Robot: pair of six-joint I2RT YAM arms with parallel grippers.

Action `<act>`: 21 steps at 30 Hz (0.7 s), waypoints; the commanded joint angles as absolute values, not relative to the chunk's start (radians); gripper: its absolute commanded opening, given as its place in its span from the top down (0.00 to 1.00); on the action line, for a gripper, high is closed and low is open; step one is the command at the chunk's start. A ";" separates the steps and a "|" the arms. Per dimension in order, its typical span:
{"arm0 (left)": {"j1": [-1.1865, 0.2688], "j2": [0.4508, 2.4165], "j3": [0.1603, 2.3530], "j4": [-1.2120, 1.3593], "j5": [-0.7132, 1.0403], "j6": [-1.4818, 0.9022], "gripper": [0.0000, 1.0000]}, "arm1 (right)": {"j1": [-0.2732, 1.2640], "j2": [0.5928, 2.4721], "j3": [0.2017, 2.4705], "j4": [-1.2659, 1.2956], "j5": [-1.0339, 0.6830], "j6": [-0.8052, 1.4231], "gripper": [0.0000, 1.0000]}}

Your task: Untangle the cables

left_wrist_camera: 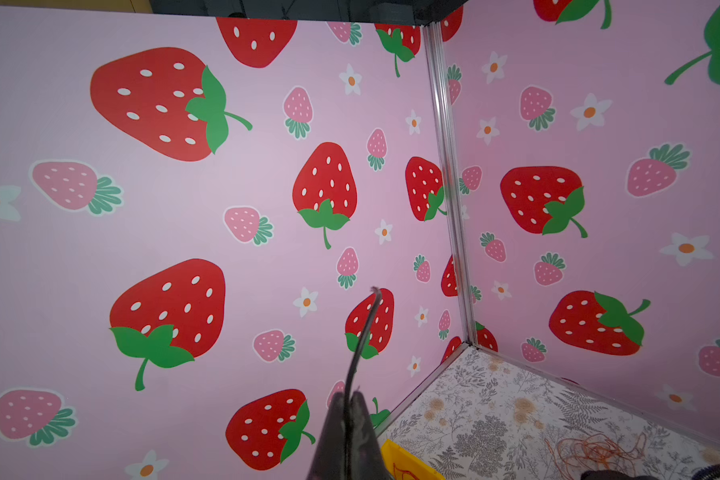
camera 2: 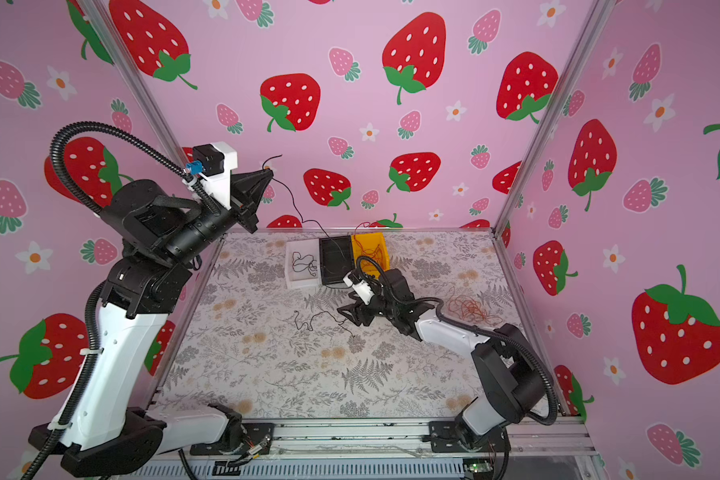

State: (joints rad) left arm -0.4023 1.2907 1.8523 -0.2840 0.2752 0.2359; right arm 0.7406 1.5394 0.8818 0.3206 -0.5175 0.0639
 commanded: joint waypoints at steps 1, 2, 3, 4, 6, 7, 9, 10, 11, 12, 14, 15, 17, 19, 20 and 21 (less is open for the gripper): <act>-0.425 1.293 1.887 -0.246 0.311 0.238 1.00 | 0.746 1.492 0.914 0.411 -0.543 0.088 0.33; -0.433 1.294 1.884 -0.245 0.314 0.240 1.00 | 0.746 1.479 0.909 0.425 -0.543 0.095 0.33; -0.442 1.296 1.884 -0.245 0.314 0.243 1.00 | 0.747 1.467 0.902 0.438 -0.542 0.105 0.33; -0.449 1.298 1.884 -0.244 0.314 0.246 1.00 | 0.747 1.456 0.893 0.454 -0.540 0.116 0.33; -0.465 1.304 1.886 -0.241 0.316 0.253 1.00 | 0.747 1.435 0.865 0.504 -0.542 0.146 0.33; -0.472 1.306 1.888 -0.239 0.315 0.257 1.00 | 0.748 1.430 0.859 0.515 -0.534 0.154 0.33; -0.483 1.312 1.896 -0.239 0.314 0.261 1.00 | 0.748 1.424 0.854 0.519 -0.517 0.153 0.33; -0.487 1.312 1.899 -0.239 0.314 0.263 1.00 | 0.749 1.424 0.856 0.517 -0.512 0.152 0.33; -0.491 1.313 1.900 -0.239 0.314 0.265 1.00 | 0.751 1.429 0.861 0.509 -0.512 0.148 0.33; -0.494 1.313 1.902 -0.238 0.313 0.268 1.00 | 0.753 1.438 0.872 0.492 -0.522 0.140 0.33; -0.500 1.312 1.904 -0.236 0.310 0.269 1.00 | 0.757 1.450 0.889 0.470 -0.529 0.134 0.33; -0.503 1.312 1.906 -0.237 0.310 0.270 1.00 | 0.761 1.454 0.893 0.469 -0.532 0.133 0.33; -0.512 1.311 1.907 -0.236 0.314 0.271 1.00 | 0.765 1.461 0.898 0.471 -0.543 0.133 0.33; -0.524 1.313 1.907 -0.236 0.316 0.276 1.00 | 0.767 1.468 0.902 0.473 -0.548 0.138 0.33; -0.530 1.316 1.907 -0.236 0.316 0.282 1.00 | 0.767 1.472 0.902 0.475 -0.549 0.141 0.34; -0.536 1.317 1.907 -0.236 0.314 0.286 1.00 | 0.767 1.474 0.902 0.472 -0.545 0.143 0.35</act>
